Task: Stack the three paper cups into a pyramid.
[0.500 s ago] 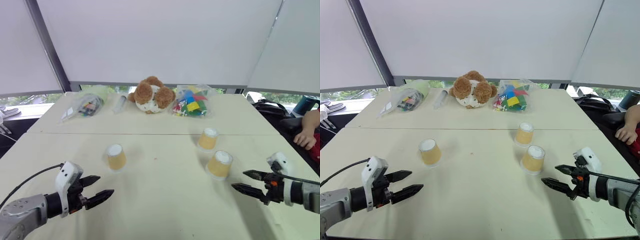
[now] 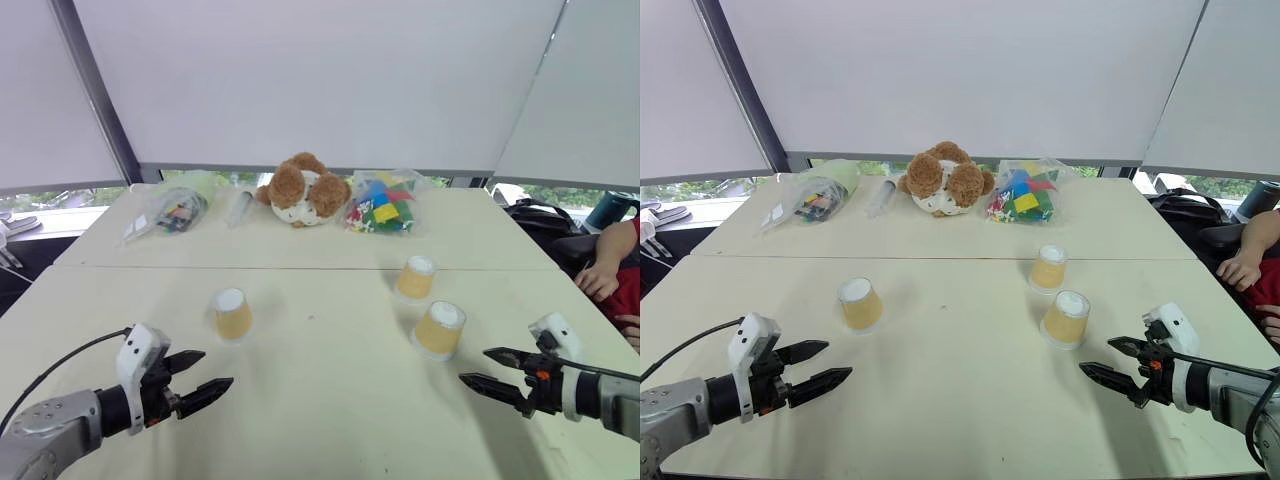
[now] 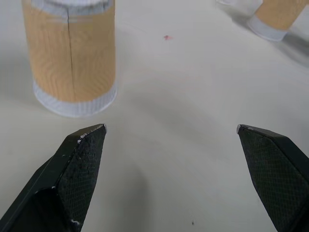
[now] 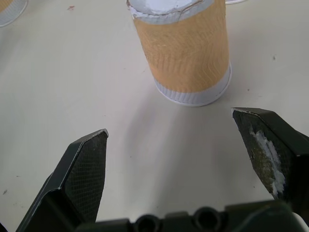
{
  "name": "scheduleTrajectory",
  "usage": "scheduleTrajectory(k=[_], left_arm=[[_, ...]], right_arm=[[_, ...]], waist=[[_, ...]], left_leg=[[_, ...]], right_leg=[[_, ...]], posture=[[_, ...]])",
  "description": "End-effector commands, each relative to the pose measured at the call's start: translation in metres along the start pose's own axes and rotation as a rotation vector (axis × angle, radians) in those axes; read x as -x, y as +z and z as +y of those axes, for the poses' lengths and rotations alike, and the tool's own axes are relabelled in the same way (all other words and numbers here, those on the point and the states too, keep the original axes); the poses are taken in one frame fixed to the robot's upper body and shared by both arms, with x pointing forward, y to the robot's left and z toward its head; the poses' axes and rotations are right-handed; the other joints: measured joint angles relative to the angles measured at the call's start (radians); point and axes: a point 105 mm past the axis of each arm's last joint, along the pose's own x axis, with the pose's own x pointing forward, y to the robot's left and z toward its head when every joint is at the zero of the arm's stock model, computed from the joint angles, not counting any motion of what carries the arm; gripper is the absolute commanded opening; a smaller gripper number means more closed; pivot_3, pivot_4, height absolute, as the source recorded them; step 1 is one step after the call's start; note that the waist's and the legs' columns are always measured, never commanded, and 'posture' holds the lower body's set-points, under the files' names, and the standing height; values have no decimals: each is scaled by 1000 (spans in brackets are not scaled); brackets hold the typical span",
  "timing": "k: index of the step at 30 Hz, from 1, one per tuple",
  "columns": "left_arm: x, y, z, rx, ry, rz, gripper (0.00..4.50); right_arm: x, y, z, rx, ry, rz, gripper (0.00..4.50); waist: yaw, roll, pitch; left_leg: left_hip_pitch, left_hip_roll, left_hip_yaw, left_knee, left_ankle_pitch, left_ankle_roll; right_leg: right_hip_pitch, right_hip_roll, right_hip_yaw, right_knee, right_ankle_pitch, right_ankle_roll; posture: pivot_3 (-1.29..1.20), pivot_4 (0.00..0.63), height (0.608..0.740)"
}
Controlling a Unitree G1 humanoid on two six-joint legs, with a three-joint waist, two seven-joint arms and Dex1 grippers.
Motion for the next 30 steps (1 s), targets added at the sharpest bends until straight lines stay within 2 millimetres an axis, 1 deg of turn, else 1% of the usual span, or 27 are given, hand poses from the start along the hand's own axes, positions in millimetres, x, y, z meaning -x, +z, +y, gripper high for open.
scheduleTrajectory(k=[1, 3, 5, 8, 10, 12, 14, 18, 24, 27, 30], left_arm=[[-12, 20, -11, -80, -51, -51, 4476], [-19, 32, -18, -82, -107, -102, 4476], [-26, 39, -26, -79, -165, -121, 4476], [-37, 41, -31, -129, -190, -104, 4476], [-43, 40, -32, -195, -195, -72, 4476], [-45, 35, -39, -272, -236, -27, 4476], [-48, 38, -47, -276, -274, -36, 4476], [-50, 40, -55, -279, -301, -47, 4476], [-48, 32, -62, -249, -298, -41, 4476], [-46, 27, -64, -234, -288, -34, 4476], [-45, 25, -62, -222, -271, -33, 4476]], right_arm=[[5, 11, -4, 17, -50, -79, 4500], [6, 13, -8, 5, -83, -116, 4500], [8, 15, -14, 8, -131, -140, 4500], [8, 16, -19, 13, -190, -176, 4500], [4, 18, -20, 14, -204, -202, 4500], [-3, 19, -22, -1, -222, -235, 4500], [-11, 17, -24, -18, -224, -253, 4500], [-25, 17, -28, -57, -198, -292, 4500], [-41, 31, -32, -55, -149, -322, 4500], [-46, 36, -26, -56, -94, -324, 4500], [-46, 35, -19, -52, -51, -296, 4500]], waist=[[2, 0, 0], [2, 0, 0], [1, 0, 0], [0, 0, 0], [-2, 0, 0], [-3, 0, 0], [-2, 0, 0], [0, 0, 0], [-1, 1, 0], [-1, 1, 0], [2, 1, 0]], left_leg=[[0, 0, 0, 0, 0, 0], [0, 0, 0, 1, 0, 0], [0, -1, 1, 1, 0, 0], [0, -1, 1, 1, 0, 0], [0, -1, 1, 1, 0, 0], [0, 0, 1, 1, 0, 0], [0, 0, 1, 0, 0, 0], [0, 0, 1, 1, 0, 0], [0, 0, 1, 1, 0, 0], [0, 0, 1, 1, 0, 0], [0, 0, 1, 1, 0, 0]], right_leg=[[0, 0, 0, 0, 0, 0], [1, 0, 0, 0, 0, 0], [1, 0, 0, 0, 0, 0], [1, 1, 0, 0, 0, 0], [1, 2, 0, 0, 0, 1], [1, 2, 0, 1, 0, 1], [1, 2, 0, 1, 0, 1], [1, 2, 0, 1, 0, 1], [1, 2, 0, 1, 0, 1], [1, 2, 0, 1, 0, 1], [1, 2, 0, 1, 0, 1]], posture=[[0, 150, 740], [0, 150, 740], [0, 150, 740], [0, 150, 740], [0, 150, 740], [0, 150, 740], [0, 150, 740], [0, 150, 740], [0, 150, 740], [0, 150, 740], [0, 150, 740]])
